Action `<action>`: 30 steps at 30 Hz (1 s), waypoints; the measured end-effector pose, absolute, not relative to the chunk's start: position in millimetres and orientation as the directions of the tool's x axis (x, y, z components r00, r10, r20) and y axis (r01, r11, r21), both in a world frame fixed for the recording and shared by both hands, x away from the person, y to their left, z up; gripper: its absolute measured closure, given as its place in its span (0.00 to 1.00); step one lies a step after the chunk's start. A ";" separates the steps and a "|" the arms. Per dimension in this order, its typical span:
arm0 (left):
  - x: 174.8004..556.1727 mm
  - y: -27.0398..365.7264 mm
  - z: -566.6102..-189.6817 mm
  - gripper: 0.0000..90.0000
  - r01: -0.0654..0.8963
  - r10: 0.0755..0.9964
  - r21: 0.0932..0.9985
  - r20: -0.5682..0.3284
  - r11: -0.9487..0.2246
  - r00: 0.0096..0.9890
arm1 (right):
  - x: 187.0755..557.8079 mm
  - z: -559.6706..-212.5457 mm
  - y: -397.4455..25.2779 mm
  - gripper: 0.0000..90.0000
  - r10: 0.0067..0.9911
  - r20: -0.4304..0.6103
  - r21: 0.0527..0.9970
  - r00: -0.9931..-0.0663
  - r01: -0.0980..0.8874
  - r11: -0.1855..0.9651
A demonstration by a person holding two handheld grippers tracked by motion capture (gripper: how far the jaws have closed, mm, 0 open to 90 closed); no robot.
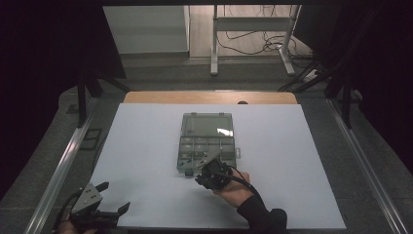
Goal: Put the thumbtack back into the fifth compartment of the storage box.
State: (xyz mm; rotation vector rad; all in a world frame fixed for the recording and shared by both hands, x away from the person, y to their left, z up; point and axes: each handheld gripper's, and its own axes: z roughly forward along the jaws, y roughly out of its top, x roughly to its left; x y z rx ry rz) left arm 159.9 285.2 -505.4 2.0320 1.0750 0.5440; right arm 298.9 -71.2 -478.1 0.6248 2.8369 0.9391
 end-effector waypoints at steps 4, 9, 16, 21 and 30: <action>159.8 285.1 -505.4 0.03 0.508 0.832 0.784 0.019 -0.357 0.555 | 301.3 -474.6 -71.9 0.92 0.413 0.045 0.600 -0.909 0.355 0.717; 159.9 285.4 -505.5 0.03 0.509 0.832 0.784 0.017 -0.355 0.554 | 303.9 -470.7 -70.4 0.92 0.420 0.043 0.607 -0.907 0.358 0.710; 160.0 285.6 -505.5 0.03 0.510 0.833 0.784 0.016 -0.354 0.553 | 308.2 -465.6 -67.1 0.92 0.418 0.040 0.621 -0.908 0.351 0.701; 160.0 285.9 -505.5 0.03 0.511 0.834 0.785 0.012 -0.350 0.552 | 313.0 -460.3 -63.8 0.92 0.422 0.040 0.628 -0.906 0.351 0.695; 160.1 286.0 -505.5 0.03 0.511 0.834 0.786 0.011 -0.348 0.552 | 323.6 -453.8 -61.7 0.92 0.430 0.042 0.645 -0.902 0.353 0.678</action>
